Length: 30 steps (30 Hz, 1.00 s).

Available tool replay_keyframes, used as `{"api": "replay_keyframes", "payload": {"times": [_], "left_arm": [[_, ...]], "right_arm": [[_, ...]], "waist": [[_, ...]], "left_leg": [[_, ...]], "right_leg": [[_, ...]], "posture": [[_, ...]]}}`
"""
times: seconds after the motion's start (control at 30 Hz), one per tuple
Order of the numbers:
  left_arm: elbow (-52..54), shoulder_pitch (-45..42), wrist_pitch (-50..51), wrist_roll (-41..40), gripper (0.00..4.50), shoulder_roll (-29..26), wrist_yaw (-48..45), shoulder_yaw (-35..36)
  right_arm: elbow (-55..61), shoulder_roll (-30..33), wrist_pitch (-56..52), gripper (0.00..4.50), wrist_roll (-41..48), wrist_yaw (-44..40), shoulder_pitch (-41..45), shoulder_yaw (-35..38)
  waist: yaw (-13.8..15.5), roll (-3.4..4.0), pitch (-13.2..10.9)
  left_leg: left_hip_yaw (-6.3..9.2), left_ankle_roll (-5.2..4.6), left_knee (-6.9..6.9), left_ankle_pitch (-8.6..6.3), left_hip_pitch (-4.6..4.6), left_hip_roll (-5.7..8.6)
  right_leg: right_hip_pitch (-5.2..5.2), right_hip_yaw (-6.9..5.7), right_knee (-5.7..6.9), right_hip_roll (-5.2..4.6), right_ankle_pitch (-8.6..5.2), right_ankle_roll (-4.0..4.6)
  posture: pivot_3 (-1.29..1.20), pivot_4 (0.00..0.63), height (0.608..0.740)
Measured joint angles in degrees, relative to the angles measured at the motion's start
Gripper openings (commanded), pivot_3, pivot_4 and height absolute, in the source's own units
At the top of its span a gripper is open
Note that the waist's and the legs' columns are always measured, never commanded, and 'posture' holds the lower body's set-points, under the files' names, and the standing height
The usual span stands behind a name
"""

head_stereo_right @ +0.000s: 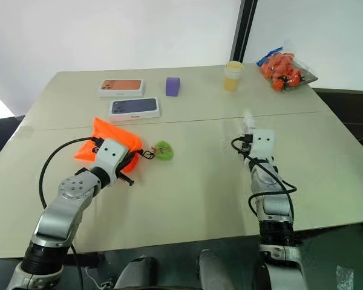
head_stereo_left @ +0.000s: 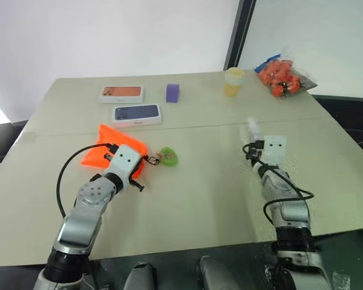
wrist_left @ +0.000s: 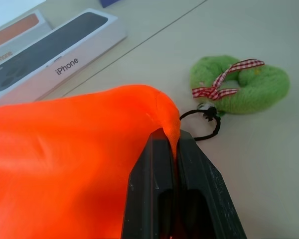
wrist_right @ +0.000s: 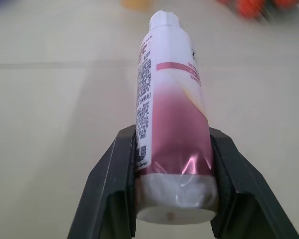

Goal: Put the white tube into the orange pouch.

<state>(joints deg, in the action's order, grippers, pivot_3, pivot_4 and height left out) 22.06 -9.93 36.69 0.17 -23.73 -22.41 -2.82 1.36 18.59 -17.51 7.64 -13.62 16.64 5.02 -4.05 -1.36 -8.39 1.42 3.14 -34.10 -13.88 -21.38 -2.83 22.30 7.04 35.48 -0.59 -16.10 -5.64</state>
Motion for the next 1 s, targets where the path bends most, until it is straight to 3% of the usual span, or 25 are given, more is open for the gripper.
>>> {"api": "replay_keyframes", "payload": {"times": [0.13,0.27,0.43,0.67,1.0], "left_arm": [[-0.27,-0.08,-0.10,-1.01,0.00,-0.99,-0.15,2.52],[-0.47,-0.63,-0.16,-2.09,0.00,-1.30,-0.75,3.24],[-0.33,-0.52,-0.15,-2.70,0.00,-1.95,-1.14,3.80],[1.63,-0.30,0.10,-3.43,0.00,-2.12,-1.24,3.73],[3.93,-0.02,1.28,-4.59,0.00,-2.22,-1.97,2.94]], "right_arm": [[11.55,8.18,-0.31,1.18,7.65,-20.59,-7.04,-7.18],[14.78,10.36,-3.45,1.18,9.46,-26.88,-7.25,-11.54],[15.62,9.93,-4.64,1.18,7.55,-28.76,-5.51,-17.25],[8.16,1.53,-5.71,1.18,3.59,-27.15,1.46,-24.11],[0.19,-3.50,-5.45,1.18,0.39,-26.53,6.95,-26.68]], "waist": [[0.03,-0.06,0.00],[0.10,-0.13,-0.03],[0.09,-0.24,-0.07],[0.14,-0.28,-0.05],[0.16,-0.30,-0.06]], "left_leg": [[0.16,0.00,0.02,0.00,-0.01,0.00],[0.13,0.01,-0.14,0.00,0.00,0.02],[0.14,0.01,-0.13,0.01,-0.02,0.02],[0.15,0.01,-0.06,0.01,-0.05,0.01],[0.16,0.02,-0.07,0.01,-0.05,0.01]], "right_leg": [[-0.05,-0.12,0.00,0.02,-0.05,-0.03],[-0.08,-0.10,-0.01,-0.02,-0.05,0.02],[-0.01,-0.10,-0.01,-0.01,0.00,0.12],[0.02,-0.12,-0.01,-0.01,0.02,0.14],[0.02,-0.14,0.02,-0.01,0.02,0.12]], "posture": [[0.00,0.150,0.723],[0.00,0.150,0.723],[0.00,0.150,0.723],[0.00,0.150,0.723],[0.00,0.150,0.723]]}}
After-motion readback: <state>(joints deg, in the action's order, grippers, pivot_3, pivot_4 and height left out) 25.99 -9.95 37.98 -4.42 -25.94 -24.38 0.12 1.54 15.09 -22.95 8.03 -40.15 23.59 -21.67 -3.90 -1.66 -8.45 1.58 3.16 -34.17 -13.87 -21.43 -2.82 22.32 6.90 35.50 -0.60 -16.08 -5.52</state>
